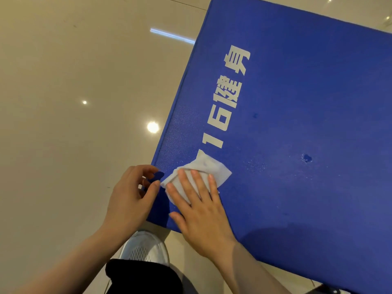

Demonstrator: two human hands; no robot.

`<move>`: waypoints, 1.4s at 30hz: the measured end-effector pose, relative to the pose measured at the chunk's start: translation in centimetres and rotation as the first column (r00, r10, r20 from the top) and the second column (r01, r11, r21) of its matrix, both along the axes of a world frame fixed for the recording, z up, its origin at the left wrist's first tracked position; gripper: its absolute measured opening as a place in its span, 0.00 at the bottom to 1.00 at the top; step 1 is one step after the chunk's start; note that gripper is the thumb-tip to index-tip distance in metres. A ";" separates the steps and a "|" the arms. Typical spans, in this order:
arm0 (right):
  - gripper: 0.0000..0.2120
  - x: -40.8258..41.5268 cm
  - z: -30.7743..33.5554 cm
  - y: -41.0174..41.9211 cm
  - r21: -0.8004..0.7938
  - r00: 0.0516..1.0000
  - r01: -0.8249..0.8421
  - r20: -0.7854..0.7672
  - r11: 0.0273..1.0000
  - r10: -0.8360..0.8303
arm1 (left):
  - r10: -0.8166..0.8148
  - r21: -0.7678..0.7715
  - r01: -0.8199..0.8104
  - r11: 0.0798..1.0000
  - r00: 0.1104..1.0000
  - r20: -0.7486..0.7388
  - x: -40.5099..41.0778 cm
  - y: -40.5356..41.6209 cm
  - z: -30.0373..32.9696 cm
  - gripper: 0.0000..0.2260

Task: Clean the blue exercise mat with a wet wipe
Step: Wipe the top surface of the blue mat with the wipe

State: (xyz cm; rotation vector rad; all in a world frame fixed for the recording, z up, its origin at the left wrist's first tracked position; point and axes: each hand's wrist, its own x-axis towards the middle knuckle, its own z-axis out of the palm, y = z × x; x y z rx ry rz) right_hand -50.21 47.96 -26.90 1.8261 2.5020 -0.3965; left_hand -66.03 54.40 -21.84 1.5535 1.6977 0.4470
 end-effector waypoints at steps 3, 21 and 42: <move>0.29 0.1 -0.2 -0.1 -0.001 0.999 -0.038 0.026 0.999 0.038 | 0.029 0.006 -0.029 1.000 0.999 -0.029 -0.4 0.1 0.0 0.12; 0.32 1.7 0.6 2.2 -0.008 0.985 0.163 -0.065 0.987 -0.163 | -0.006 0.016 0.007 1.000 0.998 -0.061 -0.4 0.6 0.3 0.08; 0.34 1.3 0.1 6.3 -0.024 0.979 0.144 -0.141 0.989 -0.146 | 0.015 0.050 -0.011 0.999 0.997 -0.076 -0.9 1.2 -0.3 0.06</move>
